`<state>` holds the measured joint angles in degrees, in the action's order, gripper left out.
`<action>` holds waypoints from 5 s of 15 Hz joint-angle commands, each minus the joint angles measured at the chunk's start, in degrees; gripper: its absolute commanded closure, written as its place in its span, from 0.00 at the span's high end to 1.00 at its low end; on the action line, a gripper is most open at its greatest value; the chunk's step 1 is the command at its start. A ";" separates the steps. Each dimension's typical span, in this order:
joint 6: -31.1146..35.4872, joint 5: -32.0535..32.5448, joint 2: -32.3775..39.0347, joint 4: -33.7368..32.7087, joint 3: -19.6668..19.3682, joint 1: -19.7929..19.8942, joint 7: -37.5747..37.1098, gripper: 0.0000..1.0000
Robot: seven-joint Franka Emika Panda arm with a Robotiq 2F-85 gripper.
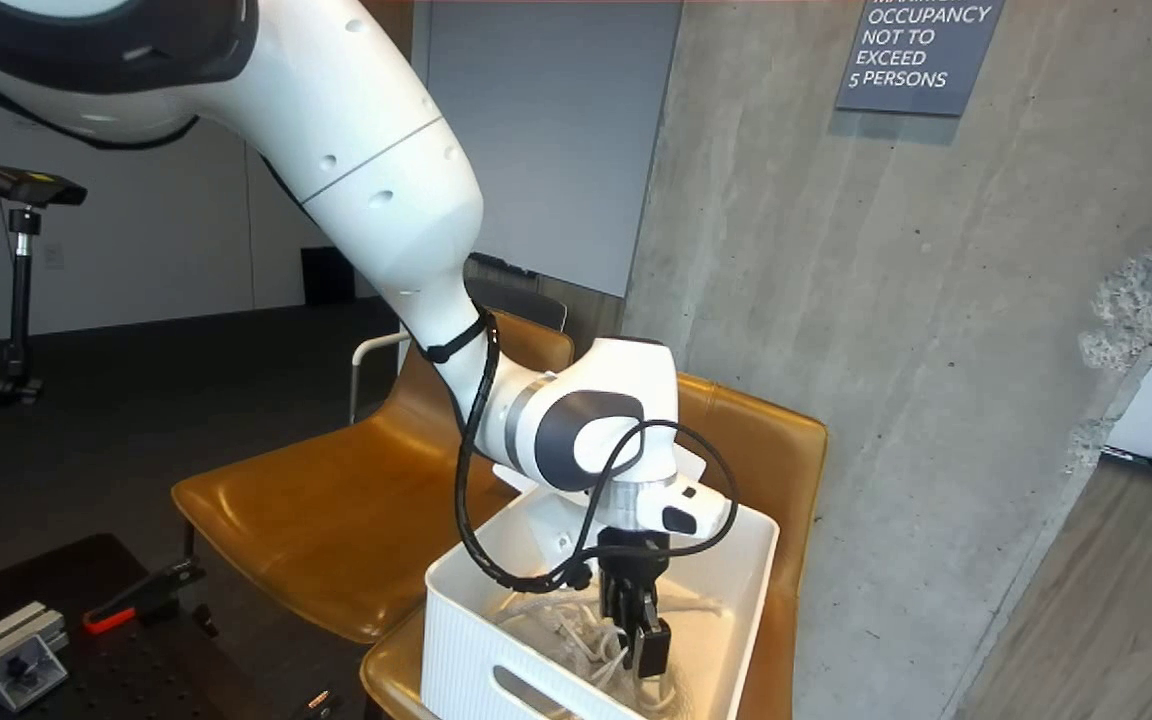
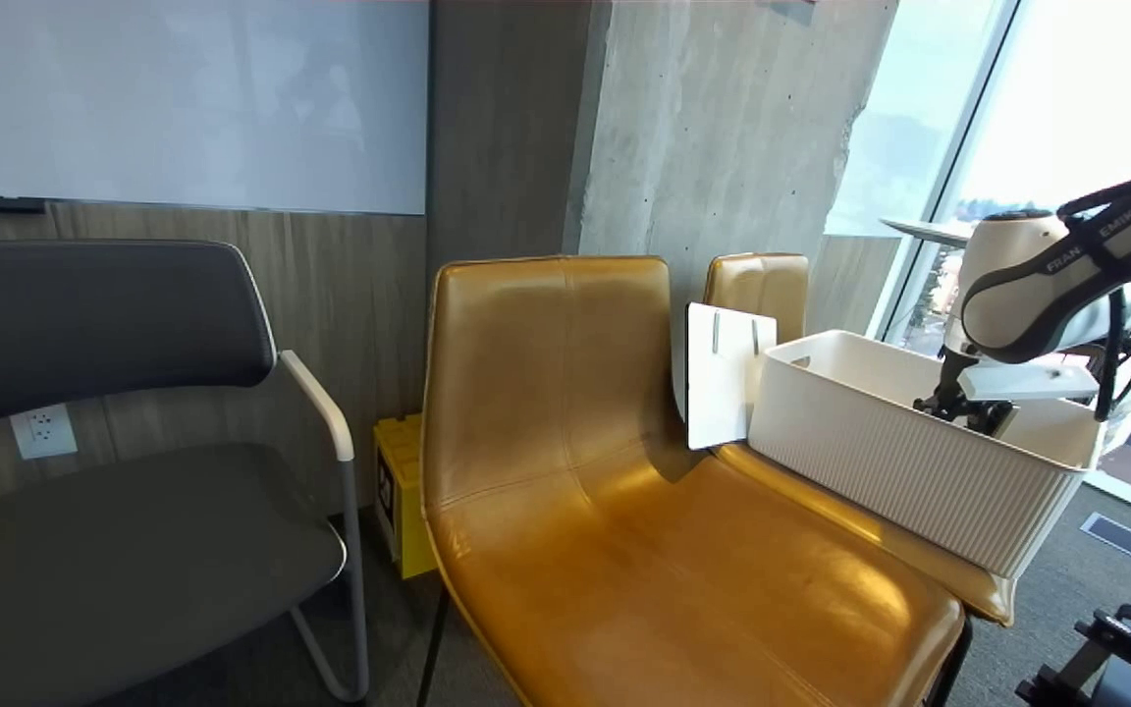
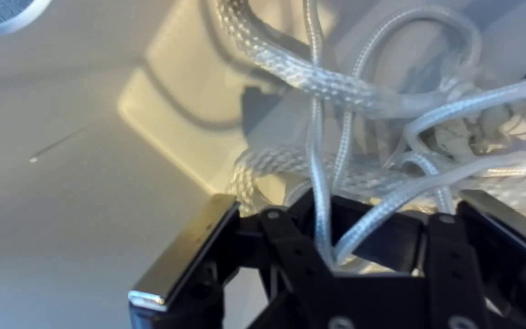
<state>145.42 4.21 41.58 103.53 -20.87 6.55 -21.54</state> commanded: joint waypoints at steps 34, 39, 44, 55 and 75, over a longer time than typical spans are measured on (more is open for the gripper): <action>-20.82 31.05 -30.78 -1.25 32.30 -25.70 -56.06 0.00; -20.44 31.17 -25.53 -5.20 32.76 -29.98 -56.86 0.00; -19.30 29.62 -23.81 -4.63 30.63 -29.83 -56.05 0.00; -16.88 28.68 -25.34 2.41 24.17 -22.29 -55.85 0.00; -13.72 15.71 -26.62 6.98 14.99 -6.66 -29.51 1.00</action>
<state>131.01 23.09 14.69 110.05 -4.32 -3.09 -57.08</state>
